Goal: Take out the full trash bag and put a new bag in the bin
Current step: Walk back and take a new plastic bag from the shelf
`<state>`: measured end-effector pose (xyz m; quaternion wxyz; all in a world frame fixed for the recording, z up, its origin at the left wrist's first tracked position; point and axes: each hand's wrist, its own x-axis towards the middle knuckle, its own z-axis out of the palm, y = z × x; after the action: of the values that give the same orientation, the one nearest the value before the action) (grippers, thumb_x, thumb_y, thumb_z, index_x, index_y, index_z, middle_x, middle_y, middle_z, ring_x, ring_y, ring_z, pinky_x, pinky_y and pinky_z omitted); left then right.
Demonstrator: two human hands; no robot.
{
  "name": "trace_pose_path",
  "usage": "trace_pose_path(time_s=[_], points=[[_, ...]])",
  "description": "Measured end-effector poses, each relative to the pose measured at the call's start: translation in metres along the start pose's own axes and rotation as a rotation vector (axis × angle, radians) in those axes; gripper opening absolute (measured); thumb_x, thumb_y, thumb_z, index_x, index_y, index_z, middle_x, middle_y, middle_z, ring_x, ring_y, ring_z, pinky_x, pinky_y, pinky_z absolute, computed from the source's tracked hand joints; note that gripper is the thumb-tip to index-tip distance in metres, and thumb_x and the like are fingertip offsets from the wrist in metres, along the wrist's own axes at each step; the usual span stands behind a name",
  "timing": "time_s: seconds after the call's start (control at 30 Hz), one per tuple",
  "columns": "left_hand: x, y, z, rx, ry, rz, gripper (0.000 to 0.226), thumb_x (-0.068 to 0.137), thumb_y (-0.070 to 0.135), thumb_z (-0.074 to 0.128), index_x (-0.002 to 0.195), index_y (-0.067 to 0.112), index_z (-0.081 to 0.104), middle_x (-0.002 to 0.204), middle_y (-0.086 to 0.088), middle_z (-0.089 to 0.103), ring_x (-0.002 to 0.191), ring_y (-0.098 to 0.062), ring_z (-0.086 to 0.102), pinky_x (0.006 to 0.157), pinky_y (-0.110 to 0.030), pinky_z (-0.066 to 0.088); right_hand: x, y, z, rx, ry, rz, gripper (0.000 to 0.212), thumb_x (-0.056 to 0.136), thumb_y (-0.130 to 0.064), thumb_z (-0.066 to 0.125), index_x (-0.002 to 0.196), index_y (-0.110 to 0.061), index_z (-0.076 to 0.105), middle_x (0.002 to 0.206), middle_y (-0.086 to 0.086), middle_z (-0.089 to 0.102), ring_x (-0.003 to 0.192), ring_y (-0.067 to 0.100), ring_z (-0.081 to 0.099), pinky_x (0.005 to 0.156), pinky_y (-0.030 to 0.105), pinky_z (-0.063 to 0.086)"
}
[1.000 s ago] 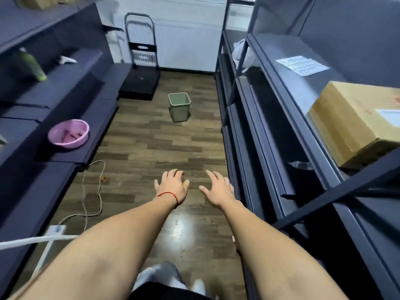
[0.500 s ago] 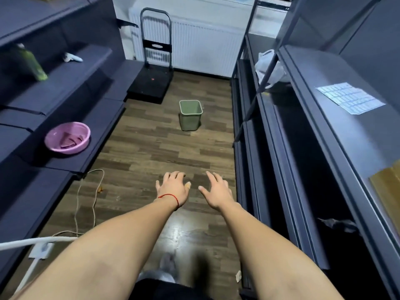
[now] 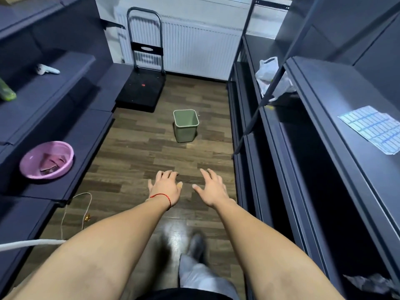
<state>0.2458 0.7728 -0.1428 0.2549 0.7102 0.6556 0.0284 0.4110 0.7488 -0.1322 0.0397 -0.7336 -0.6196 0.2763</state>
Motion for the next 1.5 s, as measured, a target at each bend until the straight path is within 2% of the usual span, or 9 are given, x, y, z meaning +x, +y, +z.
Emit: trace_pose_path(time_s=[0.2,0.37,0.6,1.03,1.27,1.37,1.5], points=[[0.094,0.020,-0.027,-0.006,-0.009,-0.063,0.044,0.096,0.040,0.040,0.138,0.027,0.040,0.150,0.006,0.036,0.143,-0.020,0.018,0.115,-0.059,0.016,0.105,0.000,-0.030,0.005,-0.010,-0.033,0.067,0.094,-0.051,0.048,0.150,-0.019,0.029,0.161,0.007,0.019,0.146,0.026,0.018,0.118,0.040,0.019],[0.171,0.037,-0.053,0.001,0.042,-0.095,0.044,0.095,0.040,0.041,0.138,0.027,0.041,0.150,0.005,0.037,0.142,-0.021,0.020,0.115,-0.059,0.017,0.182,0.000,-0.064,-0.002,-0.029,-0.051,0.068,0.093,-0.051,0.049,0.149,-0.019,0.031,0.161,0.007,0.019,0.147,0.027,0.017,0.119,0.041,0.018],[0.253,0.052,-0.071,-0.004,0.032,-0.106,0.044,0.095,0.040,0.042,0.137,0.027,0.041,0.150,0.006,0.036,0.142,-0.021,0.020,0.115,-0.060,0.017,0.265,-0.003,-0.098,-0.017,-0.042,-0.069,0.068,0.092,-0.056,0.048,0.148,-0.020,0.032,0.161,0.006,0.020,0.146,0.027,0.018,0.118,0.041,0.019],[0.455,0.047,-0.122,-0.029,-0.016,-0.028,0.045,0.094,0.041,0.043,0.137,0.028,0.041,0.151,0.005,0.035,0.144,-0.021,0.018,0.115,-0.058,0.016,0.434,-0.046,-0.139,-0.001,-0.045,0.083,0.067,0.092,-0.053,0.049,0.149,-0.024,0.030,0.161,0.004,0.017,0.147,0.027,0.016,0.117,0.046,0.022],[0.543,0.059,-0.160,0.009,-0.010,0.064,0.039,0.093,0.039,0.044,0.130,0.027,0.048,0.143,0.006,0.044,0.136,-0.018,0.029,0.113,-0.058,0.022,0.510,-0.076,-0.174,0.058,0.018,0.119,0.062,0.092,-0.047,0.051,0.148,-0.027,0.032,0.161,0.003,0.019,0.146,0.026,0.016,0.118,0.042,0.019],[0.577,0.059,-0.166,0.012,-0.010,0.102,0.041,0.092,0.039,0.045,0.130,0.023,0.048,0.140,0.003,0.047,0.132,-0.021,0.033,0.109,-0.052,0.032,0.535,-0.080,-0.185,0.056,0.027,0.122,0.060,0.093,-0.046,0.050,0.147,-0.027,0.032,0.161,0.003,0.019,0.146,0.026,0.016,0.117,0.043,0.017],[0.614,0.066,-0.173,0.028,-0.054,0.060,0.043,0.091,0.037,0.045,0.132,0.024,0.045,0.142,0.003,0.043,0.134,-0.021,0.030,0.107,-0.051,0.033,0.572,-0.079,-0.197,0.047,0.019,0.111,0.059,0.093,-0.046,0.049,0.148,-0.031,0.031,0.160,0.002,0.021,0.145,0.029,0.018,0.116,0.046,0.020]])
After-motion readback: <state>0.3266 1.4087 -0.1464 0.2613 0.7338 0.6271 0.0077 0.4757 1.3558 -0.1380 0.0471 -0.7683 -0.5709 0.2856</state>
